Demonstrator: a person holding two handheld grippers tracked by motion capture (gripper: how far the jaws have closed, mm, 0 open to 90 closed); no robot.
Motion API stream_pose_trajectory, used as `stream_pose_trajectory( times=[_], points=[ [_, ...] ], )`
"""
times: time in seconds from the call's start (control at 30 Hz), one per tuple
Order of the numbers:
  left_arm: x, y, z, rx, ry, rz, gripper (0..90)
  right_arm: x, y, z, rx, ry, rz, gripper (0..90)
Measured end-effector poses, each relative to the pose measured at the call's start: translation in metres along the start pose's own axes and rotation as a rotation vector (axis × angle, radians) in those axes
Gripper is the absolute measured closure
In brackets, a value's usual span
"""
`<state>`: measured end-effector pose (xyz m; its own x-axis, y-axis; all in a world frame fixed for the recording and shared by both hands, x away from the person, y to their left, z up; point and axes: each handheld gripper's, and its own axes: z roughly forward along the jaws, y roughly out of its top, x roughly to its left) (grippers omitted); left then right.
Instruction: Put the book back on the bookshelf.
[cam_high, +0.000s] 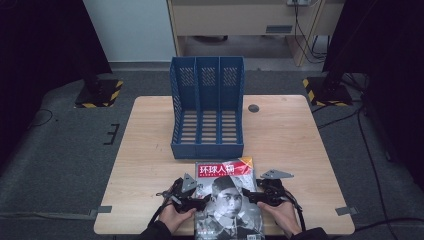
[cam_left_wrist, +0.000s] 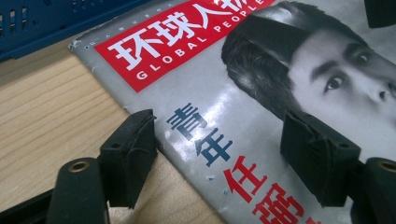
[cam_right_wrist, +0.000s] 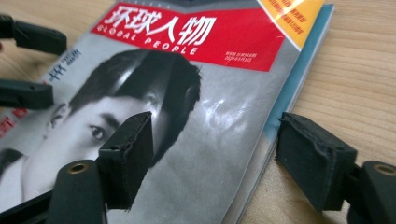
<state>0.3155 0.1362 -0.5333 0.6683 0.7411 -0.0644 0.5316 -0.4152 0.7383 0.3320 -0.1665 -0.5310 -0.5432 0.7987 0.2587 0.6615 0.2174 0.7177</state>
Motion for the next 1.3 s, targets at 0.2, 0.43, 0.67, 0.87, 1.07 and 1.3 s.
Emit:
stream_pose_trajectory(
  times=[0.2, 0.43, 0.67, 0.87, 1.07, 1.3],
  points=[
    [0.001, 0.000, 0.001, -0.004, -0.005, 0.005, 23.3, -0.002, 0.003, -0.005, -0.041, 0.029, 0.032, 29.6],
    [0.002, 0.001, 0.002, -0.005, -0.003, 0.004, 22.3, -0.001, 0.006, -0.009, -0.095, 0.064, 0.034, 32.6],
    [0.003, 0.001, 0.002, -0.006, -0.005, 0.005, 21.8, -0.003, 0.003, -0.004, -0.092, 0.040, 0.027, 33.1],
    [0.003, 0.001, 0.002, -0.003, -0.007, 0.008, 20.9, -0.007, 0.000, 0.001, -0.063, 0.028, 0.061, 32.1],
    [0.003, 0.001, 0.003, -0.003, -0.005, 0.007, 20.6, -0.003, 0.006, -0.007, -0.128, 0.080, 0.054, 34.9],
    [0.003, 0.001, 0.003, -0.001, -0.007, 0.007, 20.0, 0.003, 0.008, -0.006, -0.146, 0.105, 0.009, 34.8]
  ],
)
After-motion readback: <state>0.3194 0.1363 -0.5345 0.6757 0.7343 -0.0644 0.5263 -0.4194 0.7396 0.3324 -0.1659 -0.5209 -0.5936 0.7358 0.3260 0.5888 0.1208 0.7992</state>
